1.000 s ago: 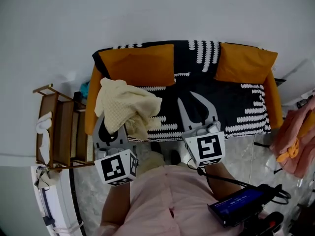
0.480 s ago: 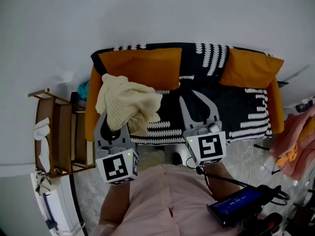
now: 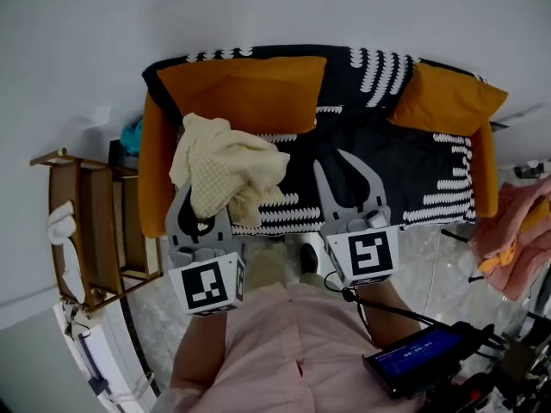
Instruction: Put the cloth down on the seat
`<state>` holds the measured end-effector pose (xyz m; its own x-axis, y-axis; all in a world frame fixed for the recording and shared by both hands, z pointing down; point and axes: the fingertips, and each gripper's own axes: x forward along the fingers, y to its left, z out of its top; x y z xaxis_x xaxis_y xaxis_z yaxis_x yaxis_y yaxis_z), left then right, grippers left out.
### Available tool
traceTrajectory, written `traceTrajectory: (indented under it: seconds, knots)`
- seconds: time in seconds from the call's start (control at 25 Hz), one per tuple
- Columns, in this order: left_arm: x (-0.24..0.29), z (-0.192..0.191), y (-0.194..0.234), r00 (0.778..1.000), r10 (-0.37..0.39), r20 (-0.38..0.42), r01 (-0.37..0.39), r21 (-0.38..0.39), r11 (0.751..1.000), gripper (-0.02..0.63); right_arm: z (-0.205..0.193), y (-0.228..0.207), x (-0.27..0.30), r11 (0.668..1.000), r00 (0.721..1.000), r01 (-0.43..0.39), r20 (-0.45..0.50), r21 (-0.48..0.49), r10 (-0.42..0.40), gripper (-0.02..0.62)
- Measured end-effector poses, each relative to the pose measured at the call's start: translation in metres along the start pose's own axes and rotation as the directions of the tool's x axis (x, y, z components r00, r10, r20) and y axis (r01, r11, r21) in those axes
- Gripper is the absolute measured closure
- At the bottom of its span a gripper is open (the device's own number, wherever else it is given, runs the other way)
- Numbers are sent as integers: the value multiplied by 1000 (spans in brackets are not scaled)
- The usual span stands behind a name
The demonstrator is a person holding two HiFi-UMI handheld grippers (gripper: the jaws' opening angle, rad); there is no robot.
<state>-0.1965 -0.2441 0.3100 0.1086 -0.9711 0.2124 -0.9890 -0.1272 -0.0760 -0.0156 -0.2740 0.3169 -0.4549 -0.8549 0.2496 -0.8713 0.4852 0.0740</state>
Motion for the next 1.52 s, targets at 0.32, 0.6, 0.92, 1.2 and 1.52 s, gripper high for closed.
traceTrajectory:
  seconds: [0.32,0.6,0.92,1.2,1.52]
  knots:
    - [38,-53,-5,994,-49,-103,49,5,999,515,-45,-20,16,999,996,31,-87,19,-29,496]
    - [67,-95,-2,981,-86,-172,88,2,996,515,-84,-16,32,998,981,36,-191,52,-25,496]
    - [114,-168,-3,953,-115,-279,117,-11,993,512,-137,-20,62,993,963,33,-268,117,-1,492]
    - [136,-192,5,936,-127,-327,121,-39,992,509,-157,-20,64,990,944,55,-330,132,-8,489]
    - [165,-231,9,916,-131,-380,118,-57,991,503,-184,-21,70,985,925,71,-380,157,-6,488]
